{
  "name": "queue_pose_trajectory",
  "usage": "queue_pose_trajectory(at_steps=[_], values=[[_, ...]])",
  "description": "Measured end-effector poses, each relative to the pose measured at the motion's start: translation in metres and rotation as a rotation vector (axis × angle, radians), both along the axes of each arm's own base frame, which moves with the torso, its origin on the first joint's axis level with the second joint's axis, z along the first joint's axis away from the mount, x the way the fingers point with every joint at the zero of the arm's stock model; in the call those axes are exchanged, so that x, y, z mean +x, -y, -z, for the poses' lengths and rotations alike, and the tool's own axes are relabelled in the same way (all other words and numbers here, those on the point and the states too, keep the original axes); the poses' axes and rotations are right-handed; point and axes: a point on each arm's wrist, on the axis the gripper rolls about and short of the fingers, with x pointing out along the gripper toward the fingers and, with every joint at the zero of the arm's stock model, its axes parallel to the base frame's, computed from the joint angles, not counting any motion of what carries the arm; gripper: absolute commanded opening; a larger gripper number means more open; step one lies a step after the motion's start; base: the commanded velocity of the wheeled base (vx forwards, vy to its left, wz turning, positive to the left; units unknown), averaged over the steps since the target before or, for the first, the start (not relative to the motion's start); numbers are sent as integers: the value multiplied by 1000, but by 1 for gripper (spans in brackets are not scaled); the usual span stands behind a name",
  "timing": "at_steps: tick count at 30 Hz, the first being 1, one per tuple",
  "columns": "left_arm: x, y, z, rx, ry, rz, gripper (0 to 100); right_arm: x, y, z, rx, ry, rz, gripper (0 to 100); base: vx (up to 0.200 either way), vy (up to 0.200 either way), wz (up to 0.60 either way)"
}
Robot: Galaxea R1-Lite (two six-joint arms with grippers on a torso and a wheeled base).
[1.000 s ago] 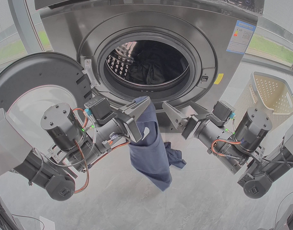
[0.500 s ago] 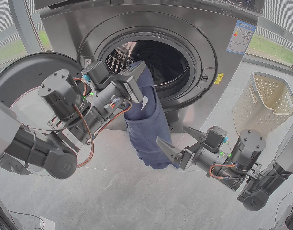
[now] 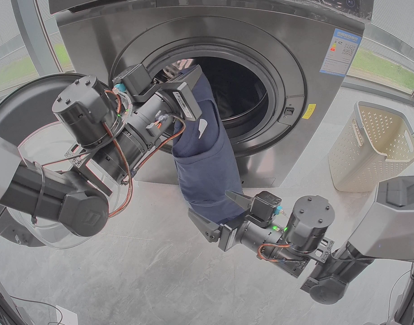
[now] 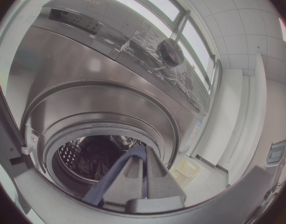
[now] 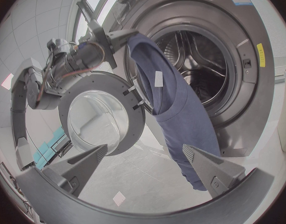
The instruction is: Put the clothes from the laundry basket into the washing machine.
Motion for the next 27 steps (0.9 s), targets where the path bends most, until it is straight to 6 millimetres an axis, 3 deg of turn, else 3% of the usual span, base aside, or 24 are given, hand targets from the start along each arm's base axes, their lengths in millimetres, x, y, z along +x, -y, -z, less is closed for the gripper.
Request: queue_pose_trajectory(at_steps=[14, 27], values=[[-4, -3, 1, 3, -4, 1, 0, 52, -47, 16, 57, -10, 16, 100, 0, 0, 0], [-12, -8, 2, 6, -9, 2, 0, 106, -50, 24, 72, -19, 146, 100, 0, 0, 0]])
